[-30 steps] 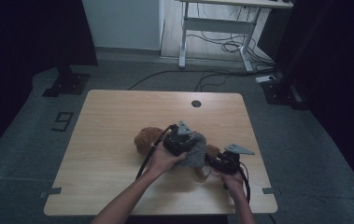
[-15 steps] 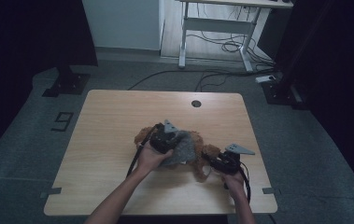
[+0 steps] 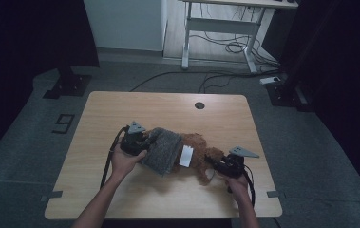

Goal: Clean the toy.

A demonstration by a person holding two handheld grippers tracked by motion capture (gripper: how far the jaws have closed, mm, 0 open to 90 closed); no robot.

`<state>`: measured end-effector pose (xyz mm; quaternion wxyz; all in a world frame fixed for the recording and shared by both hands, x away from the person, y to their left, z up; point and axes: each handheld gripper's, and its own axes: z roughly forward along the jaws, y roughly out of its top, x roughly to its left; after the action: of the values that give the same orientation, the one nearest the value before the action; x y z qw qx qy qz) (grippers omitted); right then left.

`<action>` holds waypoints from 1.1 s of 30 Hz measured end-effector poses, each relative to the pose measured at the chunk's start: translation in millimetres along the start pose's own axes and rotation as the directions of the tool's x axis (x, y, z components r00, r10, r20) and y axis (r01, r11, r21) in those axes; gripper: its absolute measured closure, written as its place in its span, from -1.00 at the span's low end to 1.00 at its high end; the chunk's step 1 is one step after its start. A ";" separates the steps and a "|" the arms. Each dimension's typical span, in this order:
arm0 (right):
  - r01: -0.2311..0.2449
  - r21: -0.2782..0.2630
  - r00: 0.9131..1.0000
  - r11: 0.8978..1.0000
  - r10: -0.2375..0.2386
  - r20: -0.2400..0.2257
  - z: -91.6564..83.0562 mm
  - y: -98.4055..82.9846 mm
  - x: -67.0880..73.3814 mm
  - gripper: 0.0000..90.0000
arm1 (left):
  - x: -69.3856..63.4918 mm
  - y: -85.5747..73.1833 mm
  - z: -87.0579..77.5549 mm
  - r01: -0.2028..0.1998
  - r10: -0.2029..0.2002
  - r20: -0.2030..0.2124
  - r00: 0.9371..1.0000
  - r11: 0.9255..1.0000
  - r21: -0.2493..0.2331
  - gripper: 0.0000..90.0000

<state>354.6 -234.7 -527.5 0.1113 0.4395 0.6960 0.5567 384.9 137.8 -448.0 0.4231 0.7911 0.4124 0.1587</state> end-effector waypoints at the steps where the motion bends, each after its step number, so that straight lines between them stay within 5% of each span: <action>1: 0.000 0.000 1.000 1.000 0.000 0.001 -0.1 0.0 -0.3 0.31 | 1.6 0.2 -3.2 -0.002 0.002 -0.015 1.000 1.000 0.000 0.82; 12: 0.001 0.003 1.000 1.000 0.000 -0.006 -0.9 0.1 -1.0 0.31 | 25.3 -13.0 -16.0 0.064 -0.065 -0.018 0.998 0.998 -0.016 0.82; 18: 0.001 0.004 1.000 1.000 -0.001 -0.004 -0.9 0.2 -1.0 0.31 | 35.9 -23.4 -23.5 0.069 -0.069 -0.054 0.996 0.998 -0.005 0.82; 22: 0.000 0.005 1.000 1.000 0.000 0.005 -0.5 1.0 -0.6 0.31 | 45.8 -23.5 -28.8 0.105 -0.107 -0.074 0.991 0.994 -0.027 0.82; 24: 0.001 0.004 1.000 1.000 -0.001 0.008 0.8 1.5 -0.4 0.31 | 44.4 -15.2 -29.6 0.111 -0.114 -0.065 0.991 0.993 -0.048 0.83; 29: 0.004 0.003 1.000 1.000 -0.004 0.005 0.1 1.3 -0.4 0.31 | 23.9 23.9 -20.4 0.052 -0.055 -0.037 0.998 0.996 -0.066 0.83; 33: 0.011 0.003 1.000 1.000 -0.011 0.004 -0.4 1.3 -0.5 0.31 | -2.6 56.4 9.7 -0.026 0.025 -0.028 0.999 0.999 -0.030 0.83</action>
<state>355.2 -235.3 -526.4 0.1150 0.4368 0.6992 0.5541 418.4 113.6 -408.4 0.4272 0.7876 0.4055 0.1811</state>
